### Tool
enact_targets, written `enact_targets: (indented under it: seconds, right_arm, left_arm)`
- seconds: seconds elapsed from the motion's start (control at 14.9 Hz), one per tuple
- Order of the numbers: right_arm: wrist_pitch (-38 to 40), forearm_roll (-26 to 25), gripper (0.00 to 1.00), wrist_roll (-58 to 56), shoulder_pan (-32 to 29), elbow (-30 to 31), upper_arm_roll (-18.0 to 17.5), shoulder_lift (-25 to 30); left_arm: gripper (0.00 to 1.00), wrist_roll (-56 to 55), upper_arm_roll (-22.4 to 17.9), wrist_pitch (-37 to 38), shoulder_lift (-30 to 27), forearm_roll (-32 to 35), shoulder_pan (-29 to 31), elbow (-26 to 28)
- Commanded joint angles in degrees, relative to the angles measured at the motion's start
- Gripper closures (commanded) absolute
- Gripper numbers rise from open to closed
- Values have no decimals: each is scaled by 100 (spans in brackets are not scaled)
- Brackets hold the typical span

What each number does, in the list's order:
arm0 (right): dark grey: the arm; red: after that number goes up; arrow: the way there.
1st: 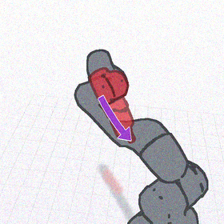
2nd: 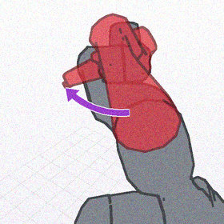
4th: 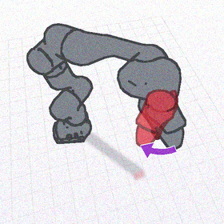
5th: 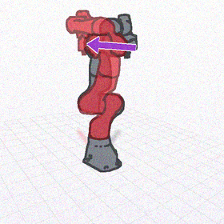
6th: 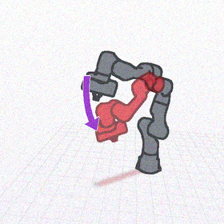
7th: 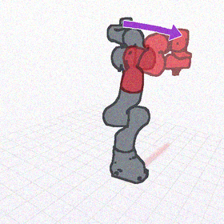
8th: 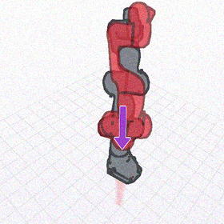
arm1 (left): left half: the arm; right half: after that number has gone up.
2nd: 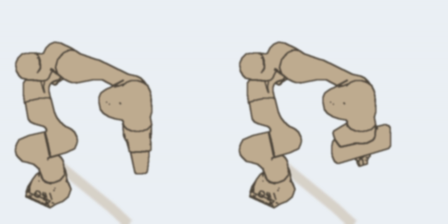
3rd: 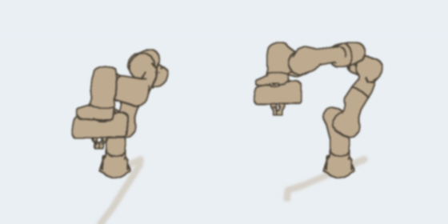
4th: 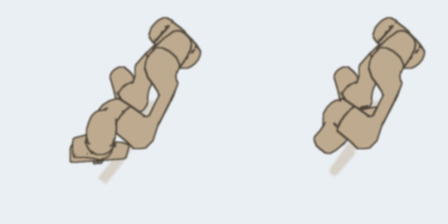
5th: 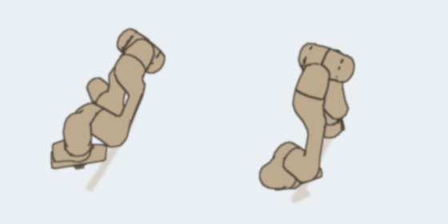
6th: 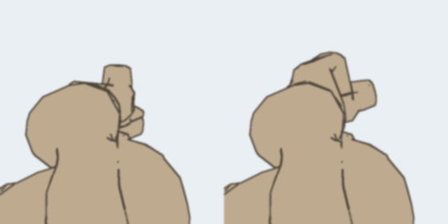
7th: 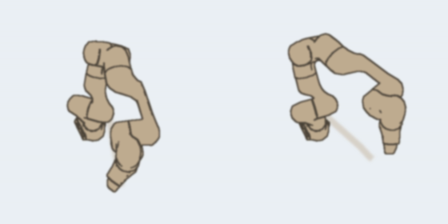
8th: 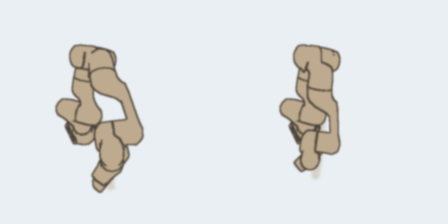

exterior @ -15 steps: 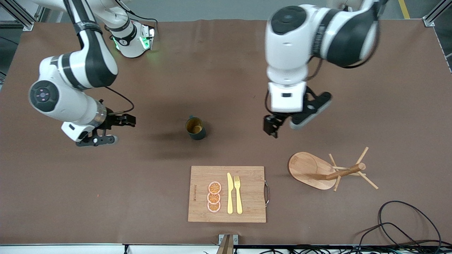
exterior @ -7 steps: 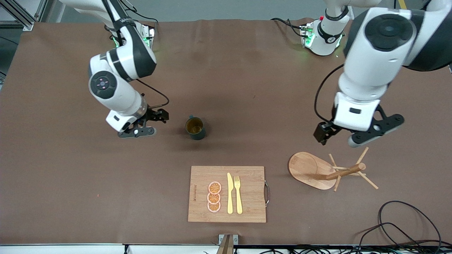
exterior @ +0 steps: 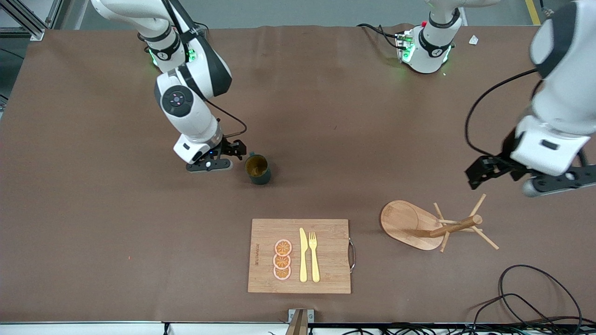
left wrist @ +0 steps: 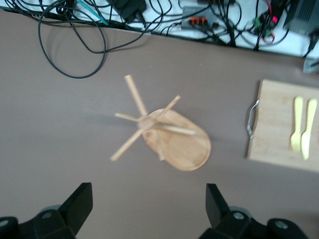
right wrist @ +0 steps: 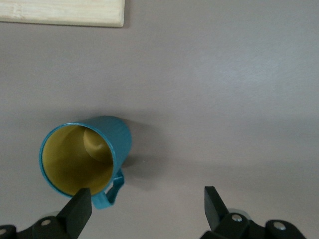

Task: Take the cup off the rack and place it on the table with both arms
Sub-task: 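Withdraw the left gripper while the right gripper moves to the mug, then close the right gripper on the rim of the teal mug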

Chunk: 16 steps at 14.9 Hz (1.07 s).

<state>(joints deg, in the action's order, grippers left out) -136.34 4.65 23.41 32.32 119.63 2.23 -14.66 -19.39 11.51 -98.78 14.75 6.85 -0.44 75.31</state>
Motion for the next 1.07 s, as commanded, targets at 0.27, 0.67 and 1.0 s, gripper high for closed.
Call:
enact_targets:
  seconds: [0.27,0.67,1.0]
  right_arm:
    - [-788,63,37,269,257,-54,50,-573]
    - [-1043,36,83,208,389,-308,50,-959]
    - [-1062,-52,100,-430,389,-432,67,-1048]
  left_arm:
    - [0,953,-183,631,-657,-368,158,361]
    - [0,1236,-579,886,-1062,-650,132,573]
    - [0,1236,-615,1115,-1342,-641,114,932]
